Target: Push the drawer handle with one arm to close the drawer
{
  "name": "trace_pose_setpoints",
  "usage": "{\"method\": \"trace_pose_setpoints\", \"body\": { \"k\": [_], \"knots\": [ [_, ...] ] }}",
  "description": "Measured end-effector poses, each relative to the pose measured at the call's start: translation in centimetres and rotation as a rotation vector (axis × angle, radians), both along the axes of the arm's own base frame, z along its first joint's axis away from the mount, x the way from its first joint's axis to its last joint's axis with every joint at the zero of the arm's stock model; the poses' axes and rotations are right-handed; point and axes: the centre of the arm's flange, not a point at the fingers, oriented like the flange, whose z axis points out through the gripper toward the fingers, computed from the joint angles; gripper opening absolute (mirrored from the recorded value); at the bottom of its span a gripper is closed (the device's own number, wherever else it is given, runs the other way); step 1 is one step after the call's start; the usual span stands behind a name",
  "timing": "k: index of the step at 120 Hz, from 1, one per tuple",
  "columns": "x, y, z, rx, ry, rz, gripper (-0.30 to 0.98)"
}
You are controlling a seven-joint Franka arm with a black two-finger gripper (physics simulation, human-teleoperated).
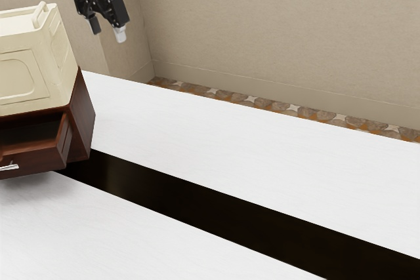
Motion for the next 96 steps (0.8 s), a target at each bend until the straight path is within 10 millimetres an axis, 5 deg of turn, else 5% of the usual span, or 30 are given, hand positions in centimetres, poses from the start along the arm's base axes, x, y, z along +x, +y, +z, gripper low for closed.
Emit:
{"method": "trace_pose_setpoints", "body": {
  "k": [32,44,55,68,78,96],
  "knots": [
    [-1.4,-0.5,-0.8,0.011,0.034,-0.001,0.69],
    [-8.4,-1.4,-2.6,0.059,0.108,0.05,0.69],
    [-14.0,1.0,-6.8,0.069,0.188,0.158,0.69],
    [-20.0,2.2,-9.4,0.074,0.208,0.276,0.69],
    [-22.4,5.4,-13.3,0.037,0.215,0.384,0.62],
    [-25.2,11.5,-19.8,0.053,0.17,0.572,0.23]
  ]
}}
